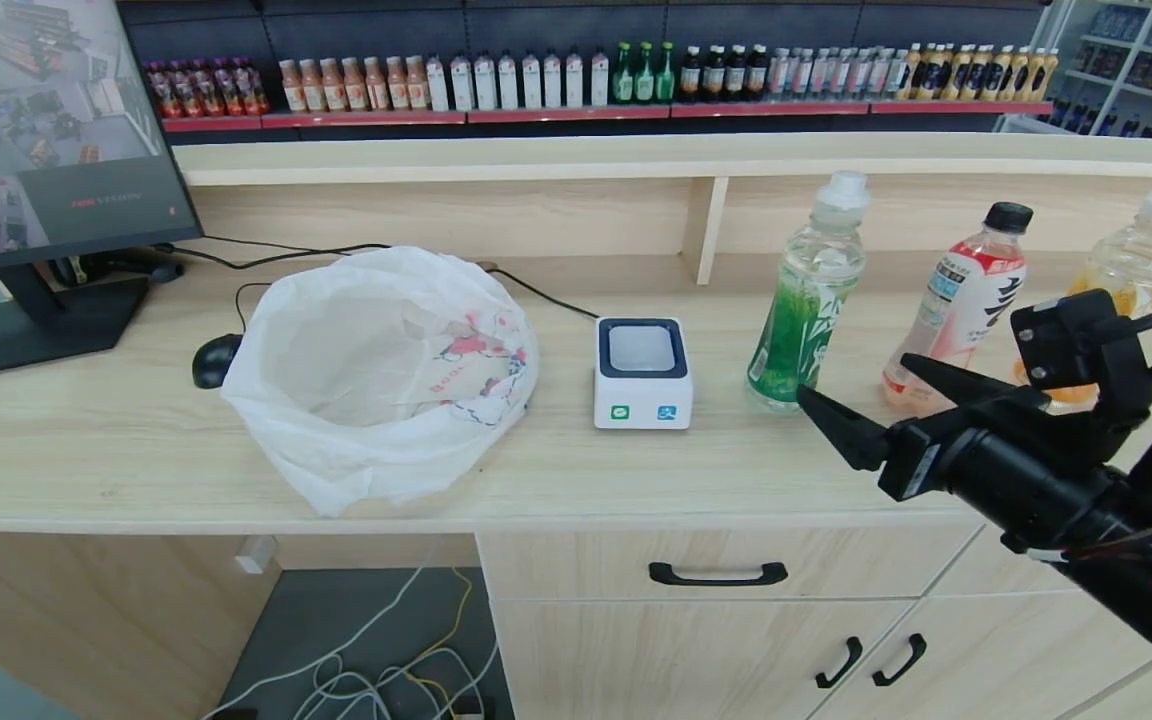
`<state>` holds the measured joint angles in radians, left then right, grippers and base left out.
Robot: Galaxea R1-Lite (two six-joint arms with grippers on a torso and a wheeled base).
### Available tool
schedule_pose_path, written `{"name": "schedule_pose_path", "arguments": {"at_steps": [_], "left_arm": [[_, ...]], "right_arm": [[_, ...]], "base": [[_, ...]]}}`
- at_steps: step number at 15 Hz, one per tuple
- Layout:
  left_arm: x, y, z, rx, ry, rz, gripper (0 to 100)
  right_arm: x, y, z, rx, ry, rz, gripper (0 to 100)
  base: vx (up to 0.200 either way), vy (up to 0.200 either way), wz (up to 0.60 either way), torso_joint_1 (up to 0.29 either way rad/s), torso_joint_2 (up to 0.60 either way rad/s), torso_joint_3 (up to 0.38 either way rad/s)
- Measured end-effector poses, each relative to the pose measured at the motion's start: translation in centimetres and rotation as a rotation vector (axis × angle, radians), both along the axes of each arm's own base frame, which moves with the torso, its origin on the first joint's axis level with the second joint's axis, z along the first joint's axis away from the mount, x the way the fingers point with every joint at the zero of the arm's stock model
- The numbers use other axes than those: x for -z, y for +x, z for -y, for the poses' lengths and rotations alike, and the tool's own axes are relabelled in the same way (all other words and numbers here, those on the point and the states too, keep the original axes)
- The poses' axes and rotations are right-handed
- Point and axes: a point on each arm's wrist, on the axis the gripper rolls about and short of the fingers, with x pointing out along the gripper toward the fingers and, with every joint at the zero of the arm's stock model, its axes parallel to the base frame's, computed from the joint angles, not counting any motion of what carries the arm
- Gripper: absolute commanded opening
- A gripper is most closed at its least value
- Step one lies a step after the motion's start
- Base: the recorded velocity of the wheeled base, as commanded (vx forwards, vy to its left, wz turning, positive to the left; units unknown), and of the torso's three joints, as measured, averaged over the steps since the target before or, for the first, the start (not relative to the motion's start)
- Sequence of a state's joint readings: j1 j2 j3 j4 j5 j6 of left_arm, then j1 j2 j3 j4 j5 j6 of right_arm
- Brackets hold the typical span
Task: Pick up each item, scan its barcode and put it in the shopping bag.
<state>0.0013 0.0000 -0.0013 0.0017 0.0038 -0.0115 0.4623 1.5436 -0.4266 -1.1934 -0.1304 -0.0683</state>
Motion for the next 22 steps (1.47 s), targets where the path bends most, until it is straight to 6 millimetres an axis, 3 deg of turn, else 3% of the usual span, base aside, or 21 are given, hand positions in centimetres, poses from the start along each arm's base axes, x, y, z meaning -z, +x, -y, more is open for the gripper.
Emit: {"name": "schedule_pose_path", "arguments": {"at_steps": [12,22], "left_arm": [[0.0,0.0,0.0,0.000,0.000,0.000,100],[0.0,0.0,0.0,0.000,0.000,0.000,100]], "right_arm": [[2.6,6.0,-1.9,0.160,0.132,0.121,100],[2.3,10.9,-2.6,0.188,0.166,0.186,100]], "base": [[0.000,0.000,0.00,0.000,0.00,0.000],[0.000,0.000,0.00,0.000,0.00,0.000]]}}
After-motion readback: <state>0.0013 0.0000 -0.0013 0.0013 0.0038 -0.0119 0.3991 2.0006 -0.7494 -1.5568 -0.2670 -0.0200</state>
